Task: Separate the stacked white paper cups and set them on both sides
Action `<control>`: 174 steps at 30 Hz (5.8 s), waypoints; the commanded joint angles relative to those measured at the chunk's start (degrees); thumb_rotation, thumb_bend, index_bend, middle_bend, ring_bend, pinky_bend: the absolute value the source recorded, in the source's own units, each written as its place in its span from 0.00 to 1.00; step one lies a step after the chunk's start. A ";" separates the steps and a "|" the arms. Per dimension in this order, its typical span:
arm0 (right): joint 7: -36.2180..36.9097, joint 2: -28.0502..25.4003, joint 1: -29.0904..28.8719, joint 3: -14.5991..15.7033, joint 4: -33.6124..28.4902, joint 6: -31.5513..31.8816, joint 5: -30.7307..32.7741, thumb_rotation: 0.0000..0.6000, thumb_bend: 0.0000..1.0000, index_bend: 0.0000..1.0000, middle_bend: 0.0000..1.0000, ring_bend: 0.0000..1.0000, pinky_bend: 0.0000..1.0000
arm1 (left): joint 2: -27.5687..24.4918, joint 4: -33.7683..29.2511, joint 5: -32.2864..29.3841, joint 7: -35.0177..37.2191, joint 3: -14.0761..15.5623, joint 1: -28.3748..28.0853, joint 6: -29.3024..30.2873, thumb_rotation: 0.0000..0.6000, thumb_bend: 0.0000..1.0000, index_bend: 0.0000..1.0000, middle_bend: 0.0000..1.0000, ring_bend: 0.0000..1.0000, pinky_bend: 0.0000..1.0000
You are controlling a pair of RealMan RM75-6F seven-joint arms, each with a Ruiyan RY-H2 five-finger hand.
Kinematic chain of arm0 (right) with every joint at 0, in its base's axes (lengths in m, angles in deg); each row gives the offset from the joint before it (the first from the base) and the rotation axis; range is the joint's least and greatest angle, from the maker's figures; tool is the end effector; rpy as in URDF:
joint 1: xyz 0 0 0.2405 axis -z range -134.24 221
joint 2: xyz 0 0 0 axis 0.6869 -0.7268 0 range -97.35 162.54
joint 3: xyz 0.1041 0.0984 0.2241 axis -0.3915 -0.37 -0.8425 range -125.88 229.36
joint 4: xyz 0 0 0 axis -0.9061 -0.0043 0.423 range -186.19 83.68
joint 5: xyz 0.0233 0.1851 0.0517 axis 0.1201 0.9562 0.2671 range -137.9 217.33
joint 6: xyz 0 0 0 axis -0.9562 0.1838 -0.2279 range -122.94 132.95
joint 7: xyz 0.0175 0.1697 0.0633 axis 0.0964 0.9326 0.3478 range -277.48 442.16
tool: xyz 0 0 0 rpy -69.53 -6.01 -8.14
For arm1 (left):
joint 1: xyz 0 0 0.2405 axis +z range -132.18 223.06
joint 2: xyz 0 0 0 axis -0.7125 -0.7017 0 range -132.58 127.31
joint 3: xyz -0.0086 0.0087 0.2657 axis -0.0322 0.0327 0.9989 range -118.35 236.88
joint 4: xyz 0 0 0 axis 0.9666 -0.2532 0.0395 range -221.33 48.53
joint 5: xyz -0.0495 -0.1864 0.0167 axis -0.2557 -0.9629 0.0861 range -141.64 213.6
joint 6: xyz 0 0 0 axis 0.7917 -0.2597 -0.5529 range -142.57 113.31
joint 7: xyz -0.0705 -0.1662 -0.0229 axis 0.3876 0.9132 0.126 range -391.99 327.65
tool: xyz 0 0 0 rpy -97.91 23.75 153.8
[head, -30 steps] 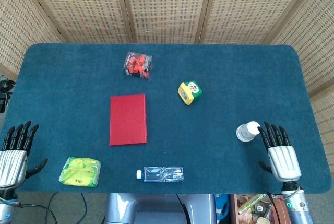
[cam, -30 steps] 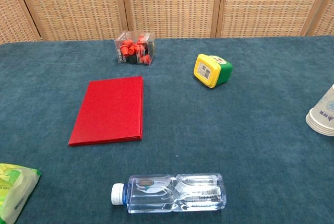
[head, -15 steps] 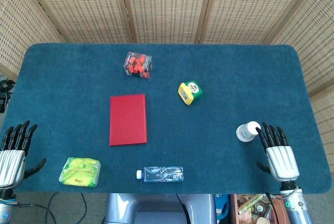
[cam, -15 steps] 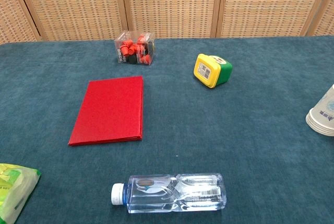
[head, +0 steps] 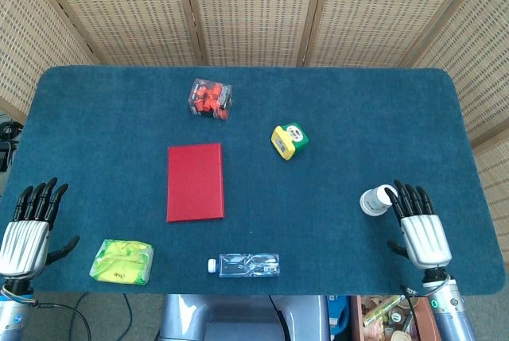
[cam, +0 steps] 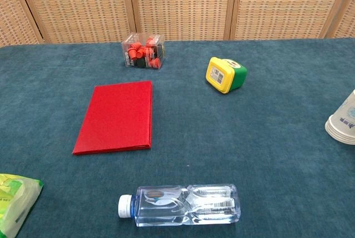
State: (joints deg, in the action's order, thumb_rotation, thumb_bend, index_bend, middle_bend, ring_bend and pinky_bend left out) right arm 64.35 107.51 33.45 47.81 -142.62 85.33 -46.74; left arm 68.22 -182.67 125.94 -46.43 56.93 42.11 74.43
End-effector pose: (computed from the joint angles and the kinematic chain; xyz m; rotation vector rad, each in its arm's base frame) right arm -0.2792 -0.2459 0.1069 1.5413 -0.7727 0.8374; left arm -0.2812 0.2064 0.1433 -1.4118 -0.7990 -0.9123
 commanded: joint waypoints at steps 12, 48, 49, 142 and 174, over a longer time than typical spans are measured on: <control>-18.06 -5.02 -13.41 -8.56 -11.67 -19.05 25.52 1.00 0.08 0.05 0.00 0.00 0.11 | 0.47 0.56 -0.40 -0.41 0.30 -0.30 -0.66 1.00 0.22 0.00 0.00 0.00 0.00; -15.05 2.83 -21.19 -4.28 4.77 -21.96 37.94 1.00 0.08 0.42 0.20 0.06 0.40 | 1.39 2.22 -2.15 -0.59 0.04 -1.29 -1.87 1.00 0.22 0.00 0.00 0.00 0.00; -14.79 3.10 -21.12 -4.11 5.09 -21.72 37.53 1.00 0.08 0.46 0.25 0.11 0.45 | 1.42 2.25 -2.18 -0.60 0.05 -1.33 -1.95 1.00 0.22 0.00 0.00 0.00 0.00; 28.51 -0.88 -41.47 -27.31 0.92 -40.84 63.36 1.00 0.11 0.78 0.62 0.49 0.74 | 21.98 13.17 -17.15 53.48 -18.24 -30.11 -32.13 1.00 0.23 0.10 0.00 0.00 0.00; 31.82 0.29 -42.70 -25.04 3.01 -41.74 61.36 1.00 0.12 0.78 0.62 0.50 0.74 | 33.88 27.11 -16.54 73.05 -21.26 -39.92 -37.48 1.00 0.23 0.32 0.00 0.00 0.00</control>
State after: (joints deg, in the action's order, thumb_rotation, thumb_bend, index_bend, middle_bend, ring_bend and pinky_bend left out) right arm 95.94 108.06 -9.41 22.80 -138.81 43.48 14.79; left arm 101.80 -155.73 109.48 26.54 35.83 2.46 36.89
